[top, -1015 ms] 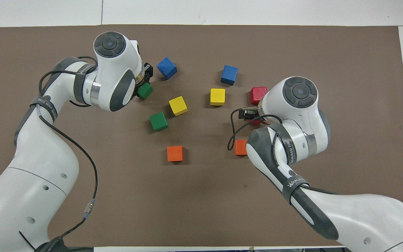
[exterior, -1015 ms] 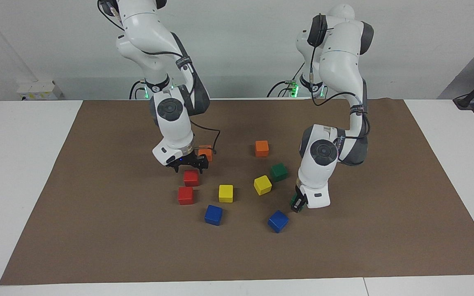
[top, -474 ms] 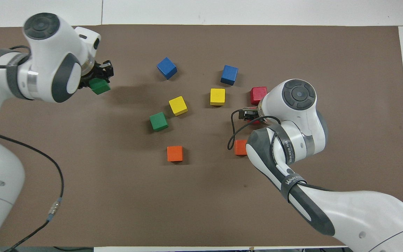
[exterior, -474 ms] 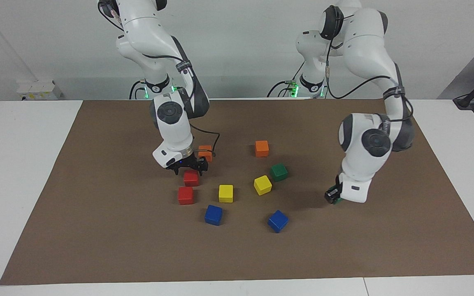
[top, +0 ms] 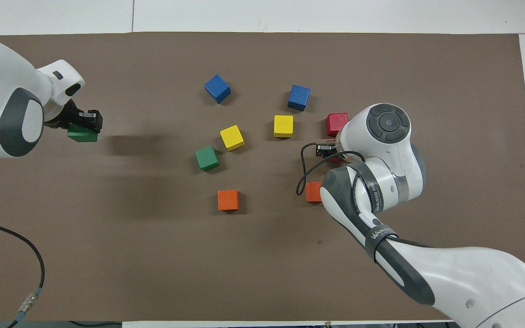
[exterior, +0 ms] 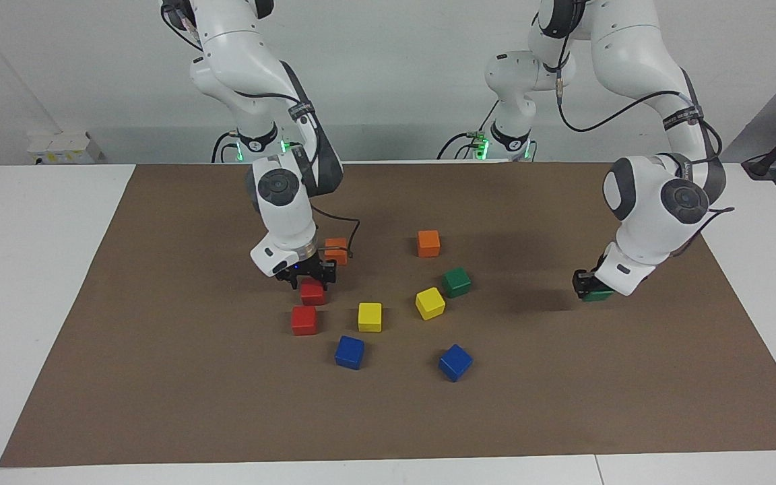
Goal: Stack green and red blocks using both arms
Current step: 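Carry the green cube outward with the left gripper while the right gripper carries the red, then set down the green cube with the left gripper while the right gripper sets the red, then reach the left gripper to the second green cube while the right gripper withdraws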
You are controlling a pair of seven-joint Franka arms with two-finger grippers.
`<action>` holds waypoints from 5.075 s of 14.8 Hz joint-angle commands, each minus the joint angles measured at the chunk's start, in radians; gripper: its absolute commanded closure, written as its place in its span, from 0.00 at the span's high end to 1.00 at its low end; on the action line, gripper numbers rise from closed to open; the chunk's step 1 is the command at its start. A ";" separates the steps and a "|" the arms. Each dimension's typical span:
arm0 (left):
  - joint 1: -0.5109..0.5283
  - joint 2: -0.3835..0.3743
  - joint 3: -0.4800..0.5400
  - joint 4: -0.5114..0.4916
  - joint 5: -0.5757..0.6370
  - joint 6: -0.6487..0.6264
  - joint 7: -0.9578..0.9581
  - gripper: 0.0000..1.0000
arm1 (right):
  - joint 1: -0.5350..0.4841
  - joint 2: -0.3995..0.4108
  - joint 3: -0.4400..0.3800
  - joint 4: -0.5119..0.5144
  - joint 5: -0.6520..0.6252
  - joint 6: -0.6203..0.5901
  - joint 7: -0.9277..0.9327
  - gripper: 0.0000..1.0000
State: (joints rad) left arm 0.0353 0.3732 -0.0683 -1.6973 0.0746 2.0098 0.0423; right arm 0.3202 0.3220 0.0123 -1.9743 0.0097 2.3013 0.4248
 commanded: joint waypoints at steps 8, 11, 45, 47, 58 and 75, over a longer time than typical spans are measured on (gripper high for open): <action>0.057 -0.019 -0.005 -0.166 -0.143 0.202 0.071 0.00 | -0.078 -0.047 0.000 0.216 0.004 -0.327 -0.084 0.00; 0.060 -0.019 -0.005 -0.177 -0.167 0.228 0.054 0.00 | -0.180 -0.087 -0.002 0.216 0.004 -0.326 -0.234 0.00; -0.080 -0.028 -0.002 -0.019 -0.050 0.104 -0.407 1.00 | -0.469 -0.077 -0.002 -0.092 -0.004 -0.030 -0.546 0.00; -0.159 -0.020 -0.002 0.011 -0.052 0.078 -0.504 1.00 | -0.469 -0.077 -0.002 -0.100 -0.004 -0.013 -0.546 0.00; -0.440 -0.031 -0.005 -0.025 -0.052 0.058 -0.782 1.00 | -0.457 -0.077 -0.002 -0.097 -0.007 -0.016 -0.524 1.00; -0.468 -0.028 -0.008 -0.191 -0.053 0.231 -0.883 1.00 | -0.245 0.127 0.006 0.587 -0.062 -0.433 -0.287 1.00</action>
State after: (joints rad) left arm -0.4098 0.3536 -0.0888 -1.8471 0.0106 2.1910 -0.7986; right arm 0.0553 0.3407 0.0173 -1.5537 -0.0325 1.9399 0.0853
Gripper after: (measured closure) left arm 0.000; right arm 0.000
